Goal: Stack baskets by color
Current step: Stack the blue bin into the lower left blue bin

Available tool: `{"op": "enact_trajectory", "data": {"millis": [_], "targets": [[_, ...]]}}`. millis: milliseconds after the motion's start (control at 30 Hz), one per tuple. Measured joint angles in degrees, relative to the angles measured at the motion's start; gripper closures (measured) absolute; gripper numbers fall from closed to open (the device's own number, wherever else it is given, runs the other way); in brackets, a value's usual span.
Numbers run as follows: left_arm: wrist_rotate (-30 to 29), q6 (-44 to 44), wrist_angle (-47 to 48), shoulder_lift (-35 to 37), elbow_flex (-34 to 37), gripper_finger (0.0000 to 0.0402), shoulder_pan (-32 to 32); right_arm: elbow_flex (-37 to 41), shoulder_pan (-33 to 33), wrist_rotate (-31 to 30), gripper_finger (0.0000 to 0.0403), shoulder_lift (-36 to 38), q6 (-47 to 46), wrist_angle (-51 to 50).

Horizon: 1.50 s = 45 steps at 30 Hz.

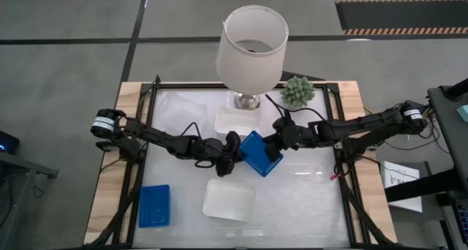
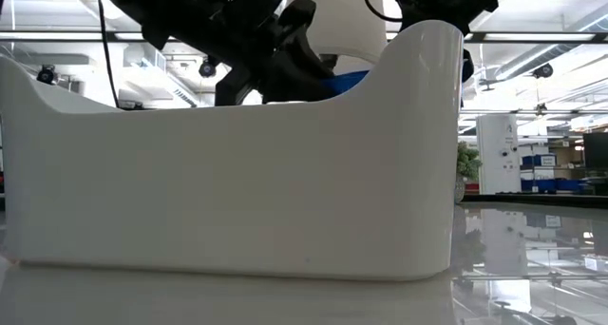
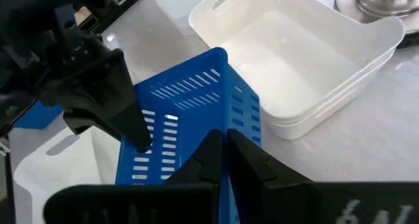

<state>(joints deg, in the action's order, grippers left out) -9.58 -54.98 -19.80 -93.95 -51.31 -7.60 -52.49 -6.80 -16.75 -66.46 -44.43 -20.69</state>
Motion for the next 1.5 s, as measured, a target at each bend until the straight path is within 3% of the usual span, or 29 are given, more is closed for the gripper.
{"op": "enact_trajectory", "data": {"millis": [67, 200, 533, 733, 867, 1200, 1300, 1500], "targets": [[0.06, 0.13, 0.26, 0.0, 0.0, 0.0387, -0.02, -0.01, 0.01, -0.06, 0.0394, 0.0, 0.88, 0.15], [0.07, 0.64, -0.03, 0.0, 0.0, 0.0398, -0.12, -0.04, -0.05, -0.81, 0.0383, 0.0, 3.43, 0.35], [-0.41, 4.16, -0.45, 0.47, -0.07, 0.0401, -1.48, -0.04, -0.05, -1.25, 0.0247, 1.87, 10.01, -0.07], [-3.64, 8.15, -0.26, 1.48, -0.09, 0.0401, -3.52, -0.04, -0.05, -1.71, 0.0202, 6.31, 15.65, 0.2], [-8.66, 10.99, -0.18, 3.69, 0.1, 0.0401, -6.56, -0.03, -0.62, -2.96, 0.0196, 9.46, 18.82, 0.7], [-13.37, 26.36, 0.17, 10.35, 1.51, 0.0402, -15.36, 1.7, -6.7, -10.87, 0.0212, 10.01, 27.64, 8.88], [-17.94, 30.62, 1.84, 12.49, 1.87, 0.0402, -18.34, 2.86, -8.22, -10.33, 0.0219, 9.21, 32.19, 14.07], [-32.99, 44.19, 10.33, 14.22, 1.97, 0.0402, -24.67, 3.43, -9.51, -10.24, 0.023, 6.73, 39.3, 19.54]]}}
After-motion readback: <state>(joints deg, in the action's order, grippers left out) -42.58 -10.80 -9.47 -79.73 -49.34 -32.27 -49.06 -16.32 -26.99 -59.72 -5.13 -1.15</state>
